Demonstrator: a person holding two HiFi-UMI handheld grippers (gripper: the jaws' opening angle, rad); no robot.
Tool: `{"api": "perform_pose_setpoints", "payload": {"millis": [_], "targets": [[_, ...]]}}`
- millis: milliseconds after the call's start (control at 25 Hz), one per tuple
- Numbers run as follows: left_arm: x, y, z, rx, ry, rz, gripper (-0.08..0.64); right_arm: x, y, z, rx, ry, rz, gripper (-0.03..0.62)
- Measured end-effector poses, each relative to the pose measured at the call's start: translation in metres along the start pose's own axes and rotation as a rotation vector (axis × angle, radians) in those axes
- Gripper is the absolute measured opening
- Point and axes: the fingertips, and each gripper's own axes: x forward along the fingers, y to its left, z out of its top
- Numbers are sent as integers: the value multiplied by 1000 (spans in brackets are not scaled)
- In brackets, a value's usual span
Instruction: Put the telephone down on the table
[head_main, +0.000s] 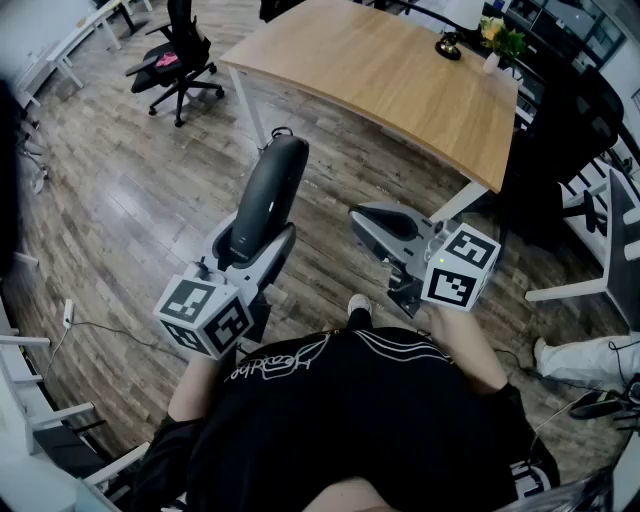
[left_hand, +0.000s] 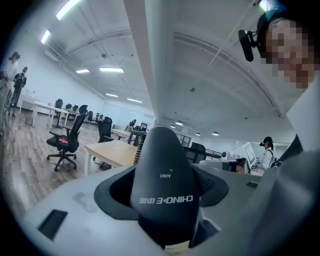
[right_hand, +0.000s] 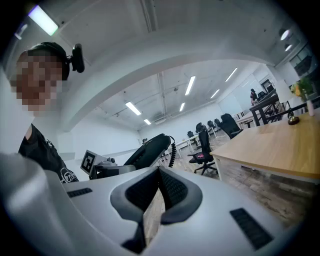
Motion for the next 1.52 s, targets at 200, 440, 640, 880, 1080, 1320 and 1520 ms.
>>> {"api": "perform_pose_setpoints", "payload": {"millis": [200, 440, 640, 880, 1080, 1320, 1520], "targets": [[-28, -1, 1, -4, -3, -7, 288, 4, 28, -9, 22, 2, -1, 38], [-60, 3, 3, 0, -15, -6, 288, 11, 54, -10, 47, -33, 3, 40], [-88, 7, 5, 18, -33, 5, 288, 20, 78, -15, 54, -49, 31, 40], [-112, 15, 4, 21, -43, 6, 288, 32, 97, -19, 102, -70, 50, 40], [-121, 27, -3, -5, -46, 8, 288, 40, 99, -29, 102, -50, 23, 40], [-102, 46, -9, -45, -34, 10, 288, 48, 78, -34, 114, -14, 13, 40], [-71, 70, -8, -53, -9, 32, 288, 64, 38, -31, 149, -10, 7, 40]]}}
